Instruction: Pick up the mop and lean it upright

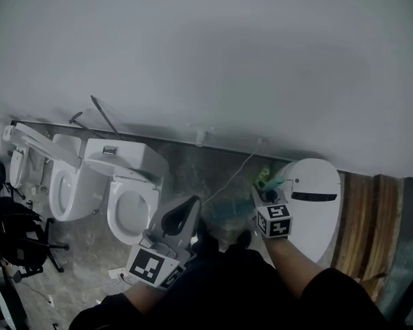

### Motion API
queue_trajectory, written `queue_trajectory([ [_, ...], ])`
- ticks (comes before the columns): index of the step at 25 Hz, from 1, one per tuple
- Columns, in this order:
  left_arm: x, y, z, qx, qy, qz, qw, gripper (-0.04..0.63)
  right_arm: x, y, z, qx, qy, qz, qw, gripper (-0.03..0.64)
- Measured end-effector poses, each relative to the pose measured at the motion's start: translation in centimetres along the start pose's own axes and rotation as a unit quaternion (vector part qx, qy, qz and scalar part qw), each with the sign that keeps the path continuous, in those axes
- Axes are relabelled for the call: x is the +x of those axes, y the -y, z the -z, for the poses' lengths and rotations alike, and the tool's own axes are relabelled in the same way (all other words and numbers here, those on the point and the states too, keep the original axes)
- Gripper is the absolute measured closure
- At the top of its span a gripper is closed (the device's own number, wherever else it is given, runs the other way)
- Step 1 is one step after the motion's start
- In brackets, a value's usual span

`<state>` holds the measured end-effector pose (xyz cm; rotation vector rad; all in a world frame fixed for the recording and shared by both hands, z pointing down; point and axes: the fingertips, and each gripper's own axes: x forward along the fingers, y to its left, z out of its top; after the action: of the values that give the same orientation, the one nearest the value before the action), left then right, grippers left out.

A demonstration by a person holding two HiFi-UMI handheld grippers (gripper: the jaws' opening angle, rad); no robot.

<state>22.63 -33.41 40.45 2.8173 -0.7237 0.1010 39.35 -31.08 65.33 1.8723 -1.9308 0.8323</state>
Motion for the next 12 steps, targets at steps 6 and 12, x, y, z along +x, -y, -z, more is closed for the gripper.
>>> queue_trajectory([
  [6, 0.9, -4.0, -0.1, -0.007, -0.010, 0.011, 0.9999, 0.580, 4.4, 2.1, -1.8, 0.034, -0.016, 0.054, 0.998, 0.534],
  [12, 1.3, -6.6, 0.4, -0.010, -0.024, 0.014, 0.9996, 0.580, 9.4, 3.5, -3.9, 0.025, -0.012, 0.070, 0.997, 0.535],
])
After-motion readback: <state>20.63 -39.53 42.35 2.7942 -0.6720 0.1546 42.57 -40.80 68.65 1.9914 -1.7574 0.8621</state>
